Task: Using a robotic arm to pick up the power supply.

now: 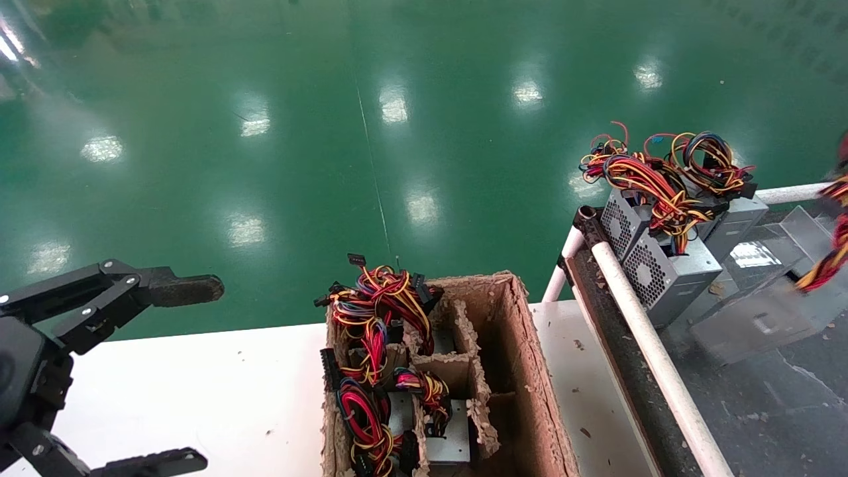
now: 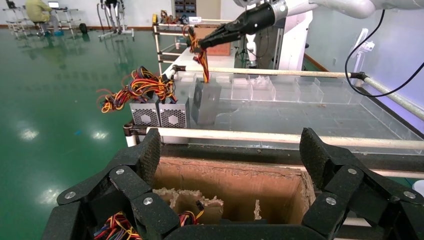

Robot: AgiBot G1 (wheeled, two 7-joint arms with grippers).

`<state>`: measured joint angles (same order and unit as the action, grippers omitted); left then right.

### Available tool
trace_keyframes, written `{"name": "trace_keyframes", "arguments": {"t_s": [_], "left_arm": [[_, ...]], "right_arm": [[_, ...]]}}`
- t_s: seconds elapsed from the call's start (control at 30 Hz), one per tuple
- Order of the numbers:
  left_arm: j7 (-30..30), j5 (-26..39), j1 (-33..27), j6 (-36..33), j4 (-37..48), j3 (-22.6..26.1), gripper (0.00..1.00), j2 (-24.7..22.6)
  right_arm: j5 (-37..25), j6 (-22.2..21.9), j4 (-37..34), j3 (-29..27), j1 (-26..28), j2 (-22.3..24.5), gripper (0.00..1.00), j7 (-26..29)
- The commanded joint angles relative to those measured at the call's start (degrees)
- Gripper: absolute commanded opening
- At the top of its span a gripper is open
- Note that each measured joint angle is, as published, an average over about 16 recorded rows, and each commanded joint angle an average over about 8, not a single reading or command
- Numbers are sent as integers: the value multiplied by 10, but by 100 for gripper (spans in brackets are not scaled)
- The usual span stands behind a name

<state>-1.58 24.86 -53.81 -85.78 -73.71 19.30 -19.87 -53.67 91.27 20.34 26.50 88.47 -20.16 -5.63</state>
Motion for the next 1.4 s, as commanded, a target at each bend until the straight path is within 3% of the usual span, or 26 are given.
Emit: {"name": "trace_keyframes", "arguments": {"t_s": [0.03, 0.33, 1.13, 1.4], "left_arm": [[0, 0, 0, 0, 0, 0, 100, 0], [0, 0, 0, 0, 0, 0, 100, 0], [1, -1, 0, 0, 0, 1, 100, 0], [1, -1, 0, 0, 0, 1, 100, 0]], "right_arm": [[11, 1, 16, 6, -12, -2, 0, -3], [21, -14, 28, 29, -16, -19, 0, -25], [-47, -63, -55, 65, 83, -104, 0, -49], [-57, -58, -85, 71, 108, -130, 0, -58]]}}
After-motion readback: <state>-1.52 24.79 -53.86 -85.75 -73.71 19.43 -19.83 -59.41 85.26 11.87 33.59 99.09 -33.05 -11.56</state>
